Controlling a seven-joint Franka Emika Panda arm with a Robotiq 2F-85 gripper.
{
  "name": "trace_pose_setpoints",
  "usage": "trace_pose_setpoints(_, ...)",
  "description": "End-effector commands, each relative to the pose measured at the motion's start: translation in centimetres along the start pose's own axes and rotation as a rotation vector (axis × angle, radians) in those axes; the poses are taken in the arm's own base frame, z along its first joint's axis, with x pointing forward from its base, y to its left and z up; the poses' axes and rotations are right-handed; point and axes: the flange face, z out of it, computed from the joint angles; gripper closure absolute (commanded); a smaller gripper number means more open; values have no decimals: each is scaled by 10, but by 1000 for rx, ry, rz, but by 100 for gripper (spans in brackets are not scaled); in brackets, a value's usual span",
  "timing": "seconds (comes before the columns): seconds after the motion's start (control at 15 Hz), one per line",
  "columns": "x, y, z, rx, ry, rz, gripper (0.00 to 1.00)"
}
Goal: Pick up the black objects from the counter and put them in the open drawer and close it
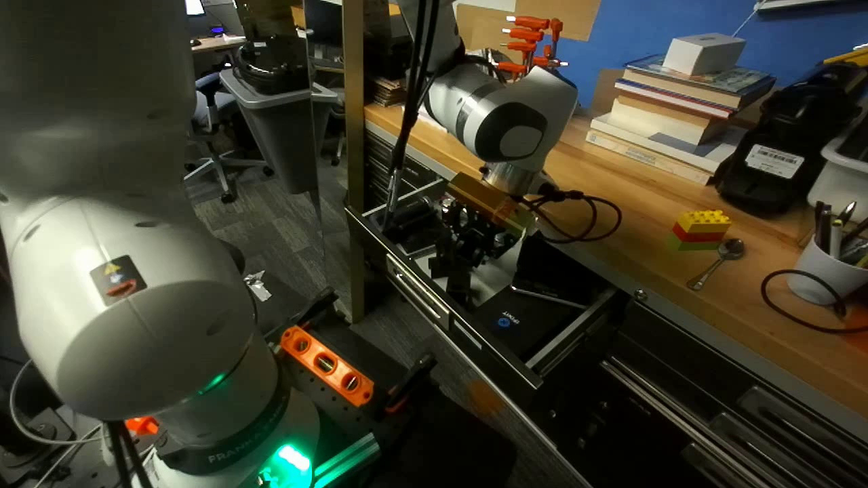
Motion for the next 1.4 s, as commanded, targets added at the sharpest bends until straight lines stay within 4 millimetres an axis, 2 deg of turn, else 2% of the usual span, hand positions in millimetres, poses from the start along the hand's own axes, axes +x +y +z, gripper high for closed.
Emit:
trace_pose_setpoints(0.0,18,1,5,1,42,-39,74)
trace_pose_setpoints(0.47,30,7,15,-42,98,-86,74)
trace_pose_setpoints(0.93,36,22,5,-96,158,-81,74)
trace_pose_setpoints(1.33,35,31,16,-132,135,-85,74)
